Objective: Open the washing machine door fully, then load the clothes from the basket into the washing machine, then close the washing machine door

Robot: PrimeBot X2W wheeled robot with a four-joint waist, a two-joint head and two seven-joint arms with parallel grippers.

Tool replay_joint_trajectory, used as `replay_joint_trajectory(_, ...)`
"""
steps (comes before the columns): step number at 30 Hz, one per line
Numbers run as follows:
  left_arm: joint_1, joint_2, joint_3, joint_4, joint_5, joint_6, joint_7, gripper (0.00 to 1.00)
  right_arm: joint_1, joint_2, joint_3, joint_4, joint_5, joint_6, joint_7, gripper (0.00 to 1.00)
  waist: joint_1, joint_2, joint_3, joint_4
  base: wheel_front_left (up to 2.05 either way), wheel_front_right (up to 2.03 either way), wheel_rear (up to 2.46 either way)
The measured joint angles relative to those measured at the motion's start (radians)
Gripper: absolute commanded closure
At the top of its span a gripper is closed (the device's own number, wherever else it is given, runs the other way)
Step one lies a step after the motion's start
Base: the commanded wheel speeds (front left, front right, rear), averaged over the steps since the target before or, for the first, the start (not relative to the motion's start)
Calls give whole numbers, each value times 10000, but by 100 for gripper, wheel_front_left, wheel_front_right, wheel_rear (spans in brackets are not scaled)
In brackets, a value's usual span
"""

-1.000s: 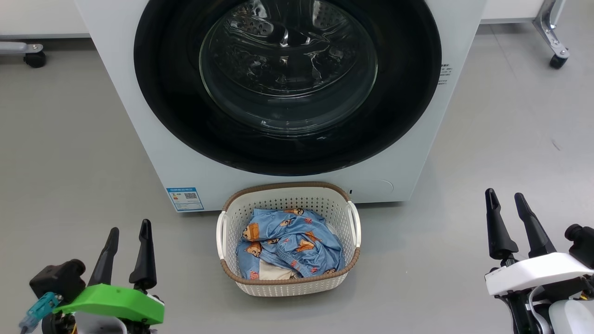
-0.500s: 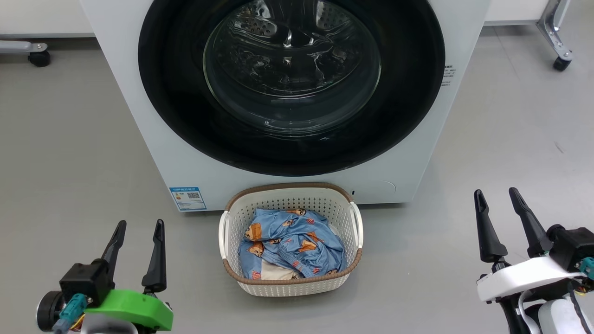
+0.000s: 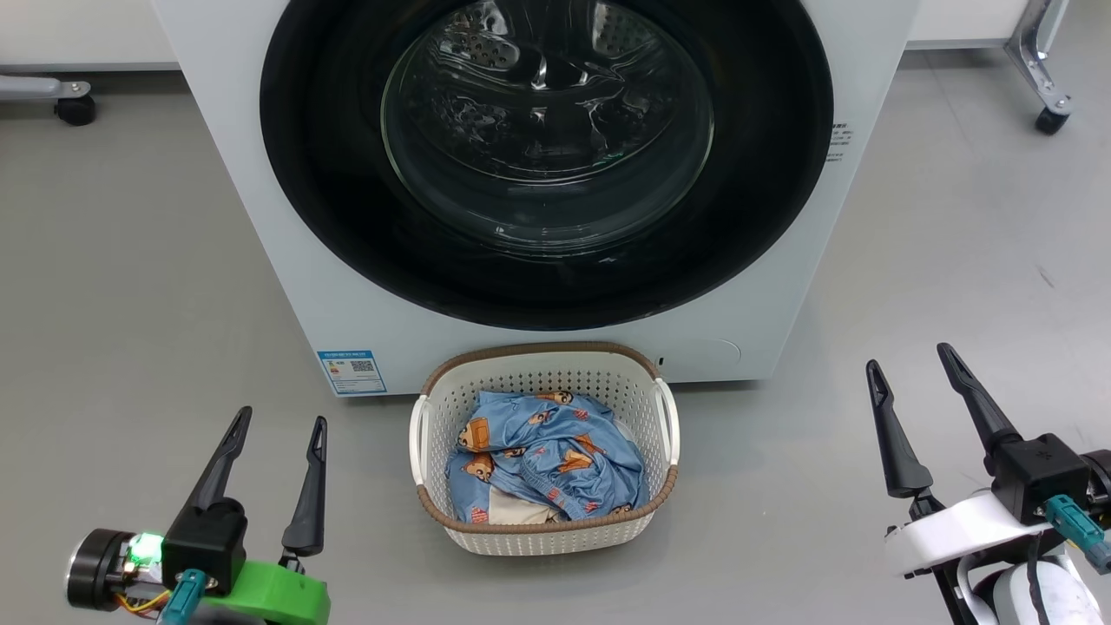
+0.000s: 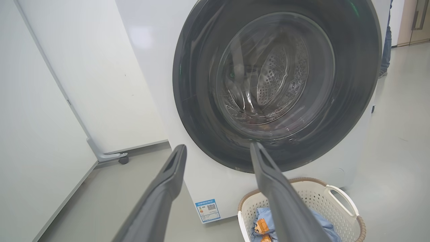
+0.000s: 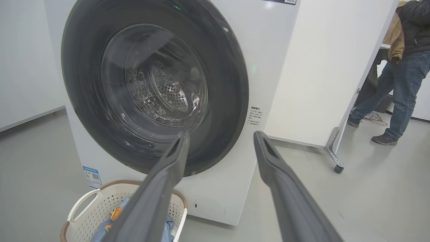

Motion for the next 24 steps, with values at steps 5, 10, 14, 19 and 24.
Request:
replay_joint_trajectory(5,2,-23,46,-23,215,0,-25,0,1,144,-211,-21,-54,-4,-21,0,0,0,-9,-35,0,0,0)
replay_joint_trajectory(10,6,-63,134,0,215,0,-25,0,44,307,-512,-4,107,-4,-21,0,0,0,-15,-57,0,0,0)
replay_joint_trajectory(14,10,-109,236,33,217,0,-25,0,137,405,-675,67,226,-4,-21,0,0,0,-14,-69,0,0,0)
replay_joint_trajectory(19,12,-148,284,67,226,0,-25,0,253,548,-963,284,500,-4,-21,0,0,0,-9,-71,0,0,0)
replay_joint_trajectory(24,12,-171,311,71,226,0,-25,0,290,581,-1187,487,633,-4,-21,0,0,0,-2,-56,0,0,0)
